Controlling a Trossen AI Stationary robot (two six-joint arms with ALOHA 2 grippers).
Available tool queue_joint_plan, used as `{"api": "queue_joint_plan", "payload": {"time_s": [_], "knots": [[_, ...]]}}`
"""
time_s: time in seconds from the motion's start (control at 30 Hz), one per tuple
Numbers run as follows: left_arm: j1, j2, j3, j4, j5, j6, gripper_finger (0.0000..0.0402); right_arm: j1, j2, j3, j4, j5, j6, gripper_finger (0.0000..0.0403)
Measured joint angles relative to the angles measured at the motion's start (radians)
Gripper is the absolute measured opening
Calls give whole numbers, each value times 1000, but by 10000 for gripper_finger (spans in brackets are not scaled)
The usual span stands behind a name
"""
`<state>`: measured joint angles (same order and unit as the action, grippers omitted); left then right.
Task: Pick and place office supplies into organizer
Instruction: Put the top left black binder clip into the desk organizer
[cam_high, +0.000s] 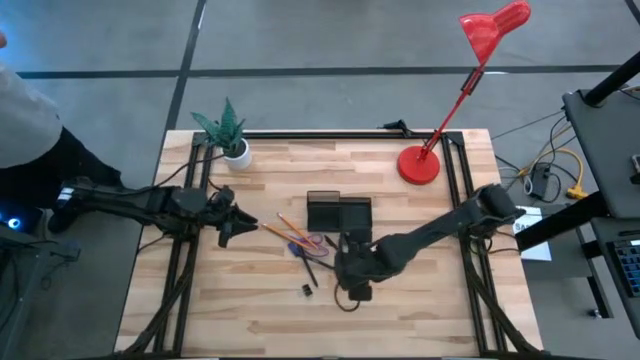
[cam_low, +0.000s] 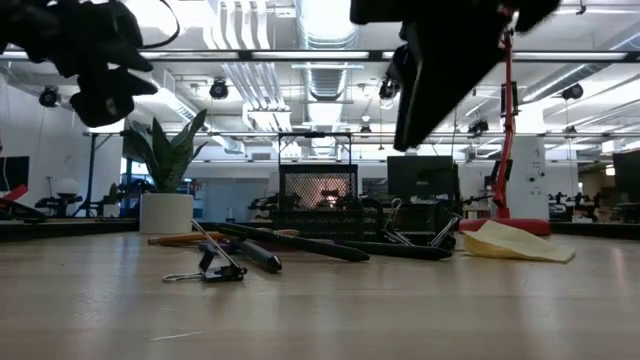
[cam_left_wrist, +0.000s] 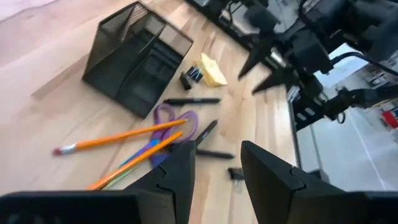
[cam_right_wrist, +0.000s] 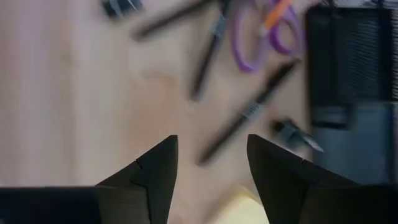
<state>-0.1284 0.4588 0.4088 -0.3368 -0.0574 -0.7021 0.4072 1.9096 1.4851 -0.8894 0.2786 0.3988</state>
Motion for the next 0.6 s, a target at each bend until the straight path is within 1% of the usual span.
{"api": "queue_joint_plan", "payload": {"time_s": [0.1, 0.17, 0.4, 0.6], "knots": [[0, -33, 0, -67, 0, 0, 116, -2, 50, 80, -132, 48, -21, 183], [0, -74, -1, -90, 0, 1, 116, -2, 71, 108, -170, 65, -54, 183], [0, -204, 2, -120, -10, -20, 116, -21, 88, 134, -173, 65, -199, 183], [0, -263, -2, -182, -89, -79, 116, -115, 83, 125, -171, 47, -298, 183]]}}
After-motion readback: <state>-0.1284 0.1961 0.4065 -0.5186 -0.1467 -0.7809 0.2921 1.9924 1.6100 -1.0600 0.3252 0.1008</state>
